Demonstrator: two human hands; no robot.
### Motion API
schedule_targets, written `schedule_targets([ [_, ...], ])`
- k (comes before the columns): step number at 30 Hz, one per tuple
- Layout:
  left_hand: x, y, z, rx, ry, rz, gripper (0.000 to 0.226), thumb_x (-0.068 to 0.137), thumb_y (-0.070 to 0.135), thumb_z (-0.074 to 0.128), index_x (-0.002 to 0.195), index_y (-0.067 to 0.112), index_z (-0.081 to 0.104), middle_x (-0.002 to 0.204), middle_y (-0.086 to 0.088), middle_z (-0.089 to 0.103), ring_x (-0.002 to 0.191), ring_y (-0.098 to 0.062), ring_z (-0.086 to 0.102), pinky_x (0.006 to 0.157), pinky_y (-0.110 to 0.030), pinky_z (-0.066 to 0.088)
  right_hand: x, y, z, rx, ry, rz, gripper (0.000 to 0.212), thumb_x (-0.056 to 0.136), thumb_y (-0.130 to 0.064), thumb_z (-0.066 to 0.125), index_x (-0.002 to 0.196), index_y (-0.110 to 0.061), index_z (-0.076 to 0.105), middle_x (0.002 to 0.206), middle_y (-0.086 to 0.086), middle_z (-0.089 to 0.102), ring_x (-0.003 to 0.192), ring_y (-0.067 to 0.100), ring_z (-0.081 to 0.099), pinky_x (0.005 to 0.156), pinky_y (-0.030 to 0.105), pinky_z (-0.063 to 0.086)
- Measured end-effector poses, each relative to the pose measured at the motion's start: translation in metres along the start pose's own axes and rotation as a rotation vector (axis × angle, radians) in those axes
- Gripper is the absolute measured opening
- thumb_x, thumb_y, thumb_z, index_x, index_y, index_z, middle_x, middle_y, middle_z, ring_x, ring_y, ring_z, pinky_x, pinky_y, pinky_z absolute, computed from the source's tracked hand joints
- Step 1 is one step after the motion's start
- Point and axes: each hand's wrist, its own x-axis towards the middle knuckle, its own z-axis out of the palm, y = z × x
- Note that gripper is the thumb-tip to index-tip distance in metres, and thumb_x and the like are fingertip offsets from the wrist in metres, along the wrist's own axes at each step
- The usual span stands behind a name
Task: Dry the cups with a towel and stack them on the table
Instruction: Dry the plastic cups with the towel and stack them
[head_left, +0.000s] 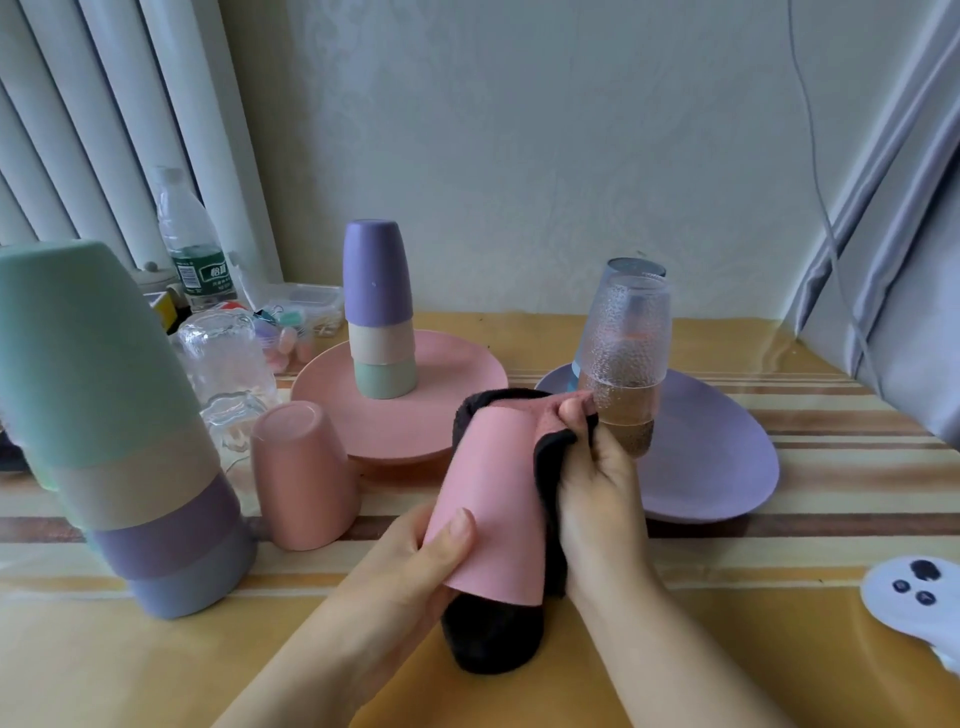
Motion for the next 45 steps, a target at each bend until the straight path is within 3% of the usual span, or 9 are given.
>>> schedule_targets([
  [4,0.006,-0.004,0.001,0.016,0.164,0.135,0.089,0.053,0.060,0.083,0.125,0.014,0.057,0.119,-0.007,0.070,0.114,-0.022,0.064,0.093,-0.034,0.053,-0.011,0.002,0.009,-0.152,-0.096,-0.003,0.024,0.099,-0.028,0.045,0.089,-0.040,0.063,0.091,-0.030,0.065,0.098,-0.006,0.057,0.094,0.019,0.040],
  [7,0.007,-0.005,0.003,0.168,0.293,0.247,0.070,0.063,0.061,0.063,0.121,0.022,0.057,0.113,0.002,0.071,0.106,-0.007,0.066,0.083,-0.020,0.052,-0.022,0.000,0.018,-0.176,-0.155,0.025,0.022,0.099,-0.035,0.037,0.107,-0.050,0.050,0.094,-0.041,0.048,0.100,-0.010,0.049,0.086,0.005,0.034],
  [9,0.008,-0.006,0.004,0.263,0.390,0.292,0.062,0.061,0.063,0.058,0.111,0.027,0.056,0.106,0.001,0.069,0.093,0.001,0.065,0.074,-0.012,0.049,-0.027,-0.002,0.020,-0.203,-0.184,0.058,0.025,0.100,-0.034,0.035,0.118,-0.044,0.049,0.094,-0.038,0.049,0.101,-0.005,0.050,0.093,0.014,0.036],
  [12,0.008,-0.008,0.002,0.470,0.504,0.321,0.052,0.060,0.067,0.054,0.101,0.035,0.051,0.106,-0.003,0.060,0.097,-0.009,0.059,0.075,-0.018,0.046,-0.022,-0.006,0.017,-0.302,-0.212,0.037,0.026,0.102,-0.023,0.039,0.094,-0.041,0.055,0.082,-0.035,0.060,0.085,-0.012,0.057,0.084,0.018,0.043],
  [16,-0.001,0.006,0.005,0.681,0.619,0.387,0.056,0.055,0.069,0.059,0.103,0.051,0.038,0.105,0.021,0.043,0.106,-0.007,0.047,0.079,-0.012,0.039,-0.009,-0.011,0.011,-0.416,-0.147,-0.018,0.022,0.101,-0.028,0.037,0.092,-0.028,0.057,0.085,-0.014,0.064,0.083,0.000,0.058,0.075,0.025,0.044],
  [23,-0.009,0.054,-0.020,0.832,1.063,0.567,0.078,0.064,0.048,0.078,0.129,0.017,0.048,0.111,0.007,0.041,0.108,-0.016,0.048,0.087,-0.025,0.037,-0.014,0.000,0.030,-0.542,-0.277,-0.129,0.026,0.099,-0.032,0.040,0.087,-0.015,0.056,0.068,-0.006,0.058,0.067,-0.002,0.054,0.059,0.009,0.037],
  [32,-0.002,0.046,-0.032,0.944,1.104,0.508,0.080,0.077,0.030,0.074,0.144,0.017,0.034,0.130,-0.006,0.053,0.118,-0.024,0.049,0.085,-0.025,0.035,-0.010,0.017,0.037,-0.477,-0.341,-0.075,0.021,0.098,-0.036,0.042,0.082,-0.030,0.055,0.063,-0.017,0.057,0.065,-0.001,0.053,0.059,0.011,0.037],
  [41,0.009,0.034,-0.041,1.034,1.131,0.145,0.068,0.085,0.036,0.062,0.136,0.005,0.031,0.122,-0.017,0.055,0.108,-0.038,0.054,0.078,-0.039,0.044,-0.007,0.018,0.028,-0.448,-0.302,-0.024,0.030,0.096,-0.038,0.044,0.091,-0.011,0.057,0.090,0.019,0.061,0.072,0.013,0.052,0.065,0.021,0.038],
  [45,0.005,0.032,-0.036,1.059,1.090,0.127,0.088,0.084,0.036,0.068,0.149,0.005,0.016,0.137,-0.019,0.044,0.121,-0.037,0.048,0.087,-0.038,0.041,-0.004,0.017,0.026,-0.407,-0.316,-0.005,0.019,0.096,-0.032,0.050,0.085,-0.019,0.060,0.079,0.000,0.065,0.073,0.007,0.055,0.067,0.021,0.040],
])
